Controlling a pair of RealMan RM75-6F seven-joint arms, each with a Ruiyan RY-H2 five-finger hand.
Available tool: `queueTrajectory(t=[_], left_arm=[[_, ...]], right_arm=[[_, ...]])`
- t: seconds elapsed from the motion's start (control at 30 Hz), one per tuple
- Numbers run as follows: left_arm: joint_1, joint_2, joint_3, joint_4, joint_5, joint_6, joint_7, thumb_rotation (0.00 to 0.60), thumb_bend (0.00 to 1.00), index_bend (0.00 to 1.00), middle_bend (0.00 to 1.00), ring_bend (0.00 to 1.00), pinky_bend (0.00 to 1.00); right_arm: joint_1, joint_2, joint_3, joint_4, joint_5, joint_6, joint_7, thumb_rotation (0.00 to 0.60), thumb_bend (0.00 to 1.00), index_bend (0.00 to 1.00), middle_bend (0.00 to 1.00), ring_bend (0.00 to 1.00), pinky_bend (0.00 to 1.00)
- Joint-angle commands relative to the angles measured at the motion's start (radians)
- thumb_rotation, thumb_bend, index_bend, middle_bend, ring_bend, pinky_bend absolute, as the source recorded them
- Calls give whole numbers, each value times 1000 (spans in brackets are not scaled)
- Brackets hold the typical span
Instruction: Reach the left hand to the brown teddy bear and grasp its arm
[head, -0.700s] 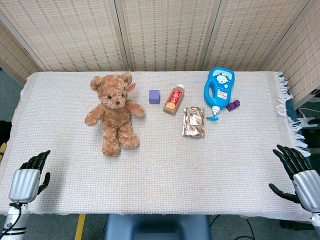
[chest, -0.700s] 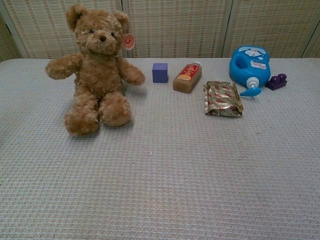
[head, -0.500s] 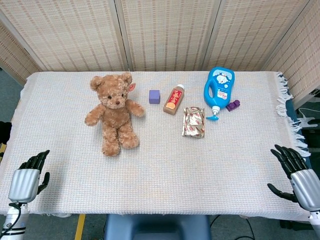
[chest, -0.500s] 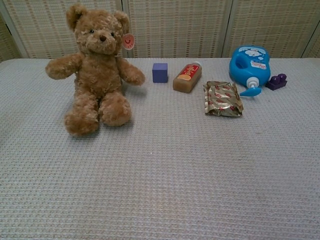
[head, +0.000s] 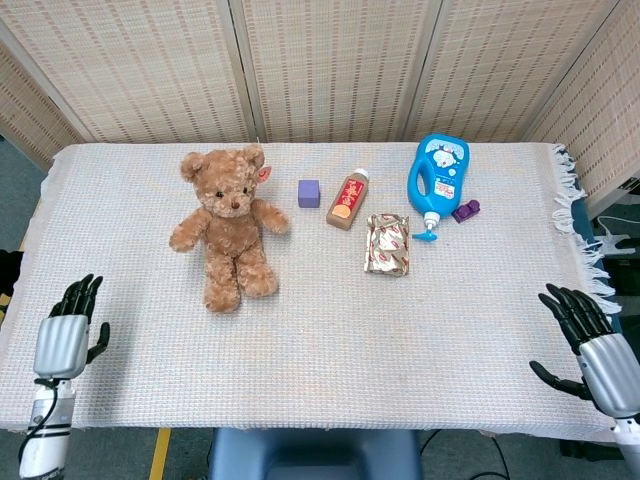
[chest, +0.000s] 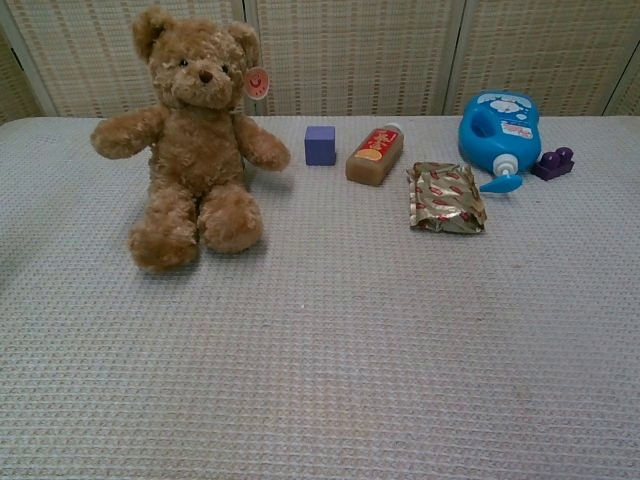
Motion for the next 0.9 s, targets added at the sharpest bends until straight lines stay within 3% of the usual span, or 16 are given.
queueTrajectory(t=[0.03,0.13,0.27,0.47,0.9], left_arm=[[-35,-22,-27,7,-35,-44,-18,600,432,0,0,6,265],[-53,-34,-44,9,-58,-64,-19,600,422,0,0,4,262],[-107,-108,-138,48,-177,-105,-31,600,413,0,0,6,245],[-187,-185,-232,95,-278,-156,-71,600,413,0,0,26,234],[-321,-338,-326,254,-363,-196,-179,600,409,0,0,68,226]], right_arm=[[5,1,2,0,4,-7,7,600,91,0,0,0,53],[11,2,1,4,7,-19,9,600,91,0,0,0,53],[21,27,-16,-4,-5,-46,37,600,90,0,0,0,53],[19,30,-17,-3,-5,-35,49,600,91,0,0,0,53],[32,52,-35,-5,-20,-56,82,600,91,0,0,0,53]])
